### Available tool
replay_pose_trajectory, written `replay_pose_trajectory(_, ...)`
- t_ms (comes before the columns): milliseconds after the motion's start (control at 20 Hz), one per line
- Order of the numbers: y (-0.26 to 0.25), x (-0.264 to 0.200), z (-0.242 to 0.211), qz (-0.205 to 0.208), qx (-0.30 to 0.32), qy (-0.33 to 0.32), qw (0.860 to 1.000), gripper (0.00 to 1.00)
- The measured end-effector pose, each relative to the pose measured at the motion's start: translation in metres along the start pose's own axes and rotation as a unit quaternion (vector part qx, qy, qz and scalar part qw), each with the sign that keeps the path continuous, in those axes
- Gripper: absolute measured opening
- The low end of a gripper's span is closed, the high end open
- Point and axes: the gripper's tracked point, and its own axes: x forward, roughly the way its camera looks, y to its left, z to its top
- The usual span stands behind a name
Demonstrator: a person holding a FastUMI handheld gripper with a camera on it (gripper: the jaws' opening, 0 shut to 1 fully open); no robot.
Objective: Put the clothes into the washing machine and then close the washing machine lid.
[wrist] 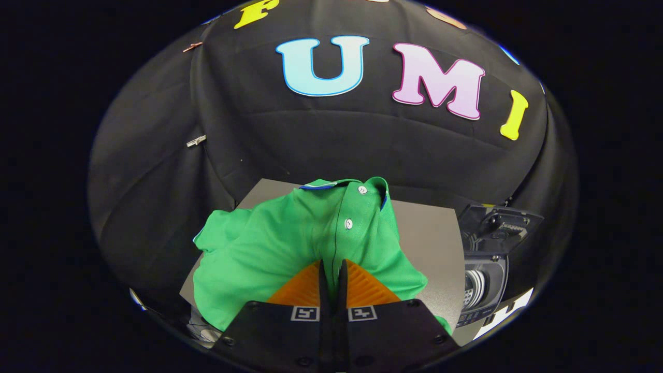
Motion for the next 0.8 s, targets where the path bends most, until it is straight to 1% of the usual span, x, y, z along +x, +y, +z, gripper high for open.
replay_pose_trajectory(150,-0.005,-0.011,0.006,0.007,-0.004,-0.009,1.000,0.05)
replay_pose_trajectory(450,-0.027,-0.029,0.021,0.056,0.005,-0.022,0.998,0.05)
replay_pose_trajectory(650,-0.070,-0.038,0.027,0.087,0.001,-0.029,0.996,0.05)
replay_pose_trajectory(800,-0.118,-0.049,0.026,0.105,0.004,-0.028,0.994,0.05)
